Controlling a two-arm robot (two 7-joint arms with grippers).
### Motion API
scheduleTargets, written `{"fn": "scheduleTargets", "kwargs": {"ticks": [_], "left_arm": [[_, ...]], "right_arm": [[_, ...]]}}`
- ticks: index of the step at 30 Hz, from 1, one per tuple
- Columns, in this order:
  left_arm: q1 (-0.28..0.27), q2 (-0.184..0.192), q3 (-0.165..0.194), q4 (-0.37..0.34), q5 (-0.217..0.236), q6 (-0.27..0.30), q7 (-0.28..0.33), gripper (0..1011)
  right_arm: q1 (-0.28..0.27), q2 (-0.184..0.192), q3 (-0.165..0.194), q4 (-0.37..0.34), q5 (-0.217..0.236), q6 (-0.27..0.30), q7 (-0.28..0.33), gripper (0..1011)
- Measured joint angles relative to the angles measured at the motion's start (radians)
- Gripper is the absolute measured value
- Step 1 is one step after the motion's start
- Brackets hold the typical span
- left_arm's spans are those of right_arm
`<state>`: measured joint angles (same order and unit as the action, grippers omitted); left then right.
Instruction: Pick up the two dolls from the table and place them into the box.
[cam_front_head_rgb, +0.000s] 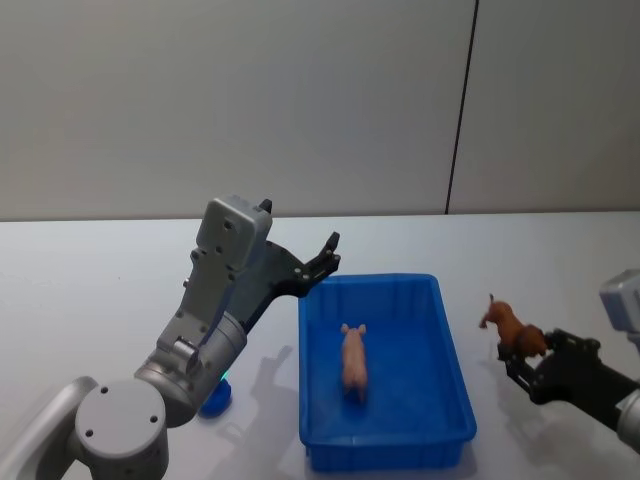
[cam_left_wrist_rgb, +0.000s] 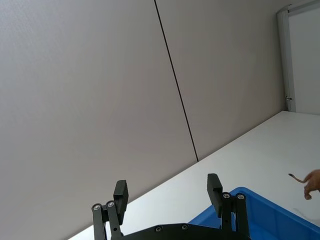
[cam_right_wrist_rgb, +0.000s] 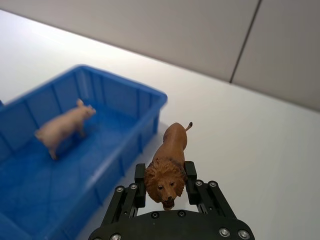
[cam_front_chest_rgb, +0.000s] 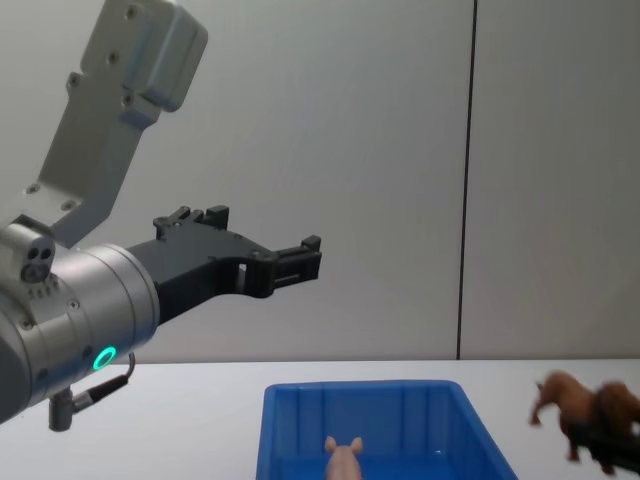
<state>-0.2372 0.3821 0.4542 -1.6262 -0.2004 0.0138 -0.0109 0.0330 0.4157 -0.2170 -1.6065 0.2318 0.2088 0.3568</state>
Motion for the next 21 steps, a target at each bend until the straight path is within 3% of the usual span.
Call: {"fn": "scheduleTargets", "kwargs": {"ticks": [11,21], "left_arm": [[0.000,0.000,0.000,0.000,0.000,0.000,0.000,1001],[0.000,0.000,0.000,0.000,0.000,0.000,0.000,1001]], "right_arm": [[0.046,-0.027,-0.023,-0.044,-0.028,-0.051,0.092,430],[0.094,-0.069,-0.054,-0.029,-0.053,-0.029,0.154,430]]}}
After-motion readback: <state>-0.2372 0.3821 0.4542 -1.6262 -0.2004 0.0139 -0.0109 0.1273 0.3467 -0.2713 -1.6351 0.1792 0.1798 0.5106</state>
